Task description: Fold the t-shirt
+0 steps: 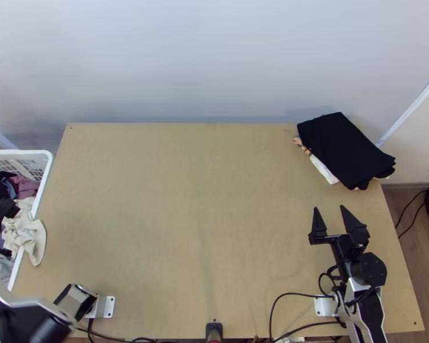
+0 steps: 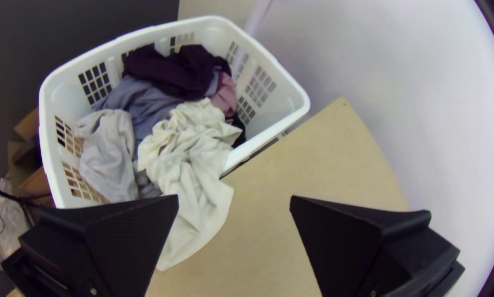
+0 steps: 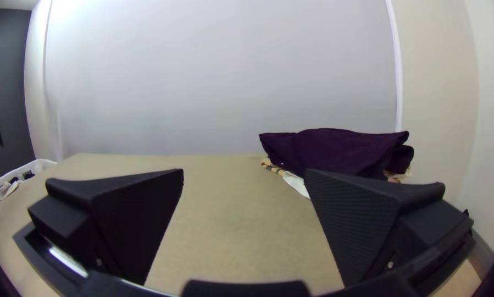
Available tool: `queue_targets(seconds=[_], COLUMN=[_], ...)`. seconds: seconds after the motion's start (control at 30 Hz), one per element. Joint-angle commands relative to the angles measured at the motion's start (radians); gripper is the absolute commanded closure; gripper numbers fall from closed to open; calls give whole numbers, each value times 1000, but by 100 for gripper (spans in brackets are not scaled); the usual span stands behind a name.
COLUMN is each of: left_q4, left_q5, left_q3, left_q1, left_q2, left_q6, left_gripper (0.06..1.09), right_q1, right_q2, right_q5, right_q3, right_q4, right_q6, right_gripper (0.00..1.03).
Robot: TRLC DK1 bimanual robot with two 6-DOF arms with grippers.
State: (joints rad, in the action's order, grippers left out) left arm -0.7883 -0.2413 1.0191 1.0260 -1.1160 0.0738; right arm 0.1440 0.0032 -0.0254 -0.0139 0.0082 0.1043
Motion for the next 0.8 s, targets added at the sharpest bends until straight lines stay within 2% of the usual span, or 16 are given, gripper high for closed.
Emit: queue_targets(seconds=[0.0, 0.27, 0.77], left_q4=[-31, -31, 123], left_q5=[-12, -32, -32], left_q3=[22, 33, 179], left_q1=[42, 101, 167], left_q2=[-104, -311, -662], left_q6=[-9, -23, -43], left_gripper=[10, 10, 10], right_q1=[6, 6, 6], right_q2=[-5, -5, -5], right_q5=[-1, -1, -1], right_q3=[5, 5, 5], right_q4=[-24, -24, -24], right_q6=[6, 8, 8], right_gripper=[3, 3, 3])
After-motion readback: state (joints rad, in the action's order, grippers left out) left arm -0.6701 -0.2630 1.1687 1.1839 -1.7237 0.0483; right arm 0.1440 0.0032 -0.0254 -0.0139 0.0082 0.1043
